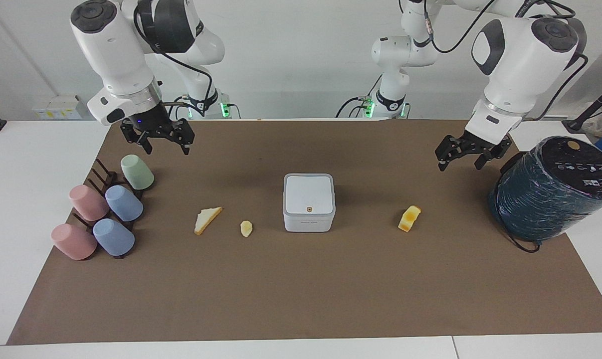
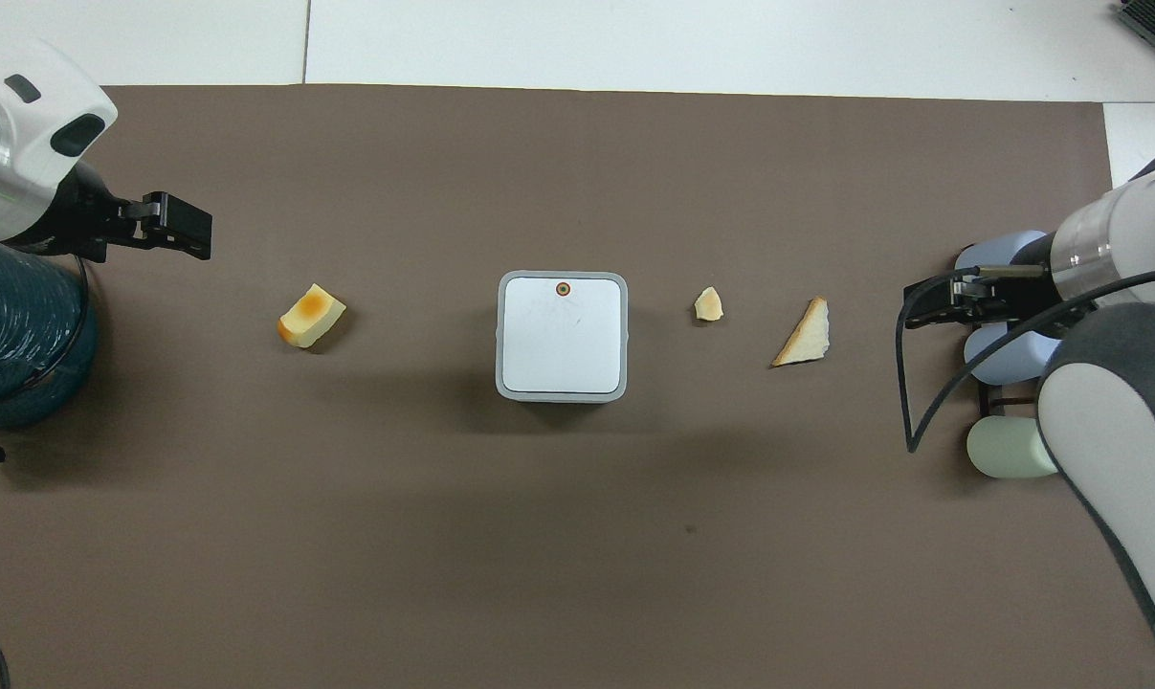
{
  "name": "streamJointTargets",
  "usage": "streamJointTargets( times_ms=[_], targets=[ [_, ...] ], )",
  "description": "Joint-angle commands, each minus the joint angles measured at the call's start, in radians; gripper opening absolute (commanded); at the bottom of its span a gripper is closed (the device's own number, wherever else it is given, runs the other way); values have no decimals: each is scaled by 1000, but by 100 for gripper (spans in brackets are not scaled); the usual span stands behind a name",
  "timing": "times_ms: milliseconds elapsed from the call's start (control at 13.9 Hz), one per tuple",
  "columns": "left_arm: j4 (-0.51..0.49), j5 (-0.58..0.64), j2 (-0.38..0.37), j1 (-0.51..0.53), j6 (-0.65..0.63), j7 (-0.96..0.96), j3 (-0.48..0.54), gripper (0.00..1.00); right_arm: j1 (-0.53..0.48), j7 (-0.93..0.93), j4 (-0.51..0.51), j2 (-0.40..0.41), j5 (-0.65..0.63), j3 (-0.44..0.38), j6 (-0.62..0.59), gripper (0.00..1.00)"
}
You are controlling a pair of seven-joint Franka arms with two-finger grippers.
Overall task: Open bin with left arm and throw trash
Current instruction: 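Move the left gripper toward the white bin's lid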
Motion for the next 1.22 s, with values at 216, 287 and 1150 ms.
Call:
streamJointTargets(
  times_ms=[216,287,1150],
  targets=[
    [-57,21,-43,3,19,-7,-3,100,-17,-27,-24,-22,6,9,3,100],
    [-57,22,-43,-6,20,-6,-5,100,-17,-27,-24,-22,6,9,3,100],
    [-204,-79,-57,-265,316,-294,-12,21,-17,-27,-24,-22,6,9,3,100]
  ],
)
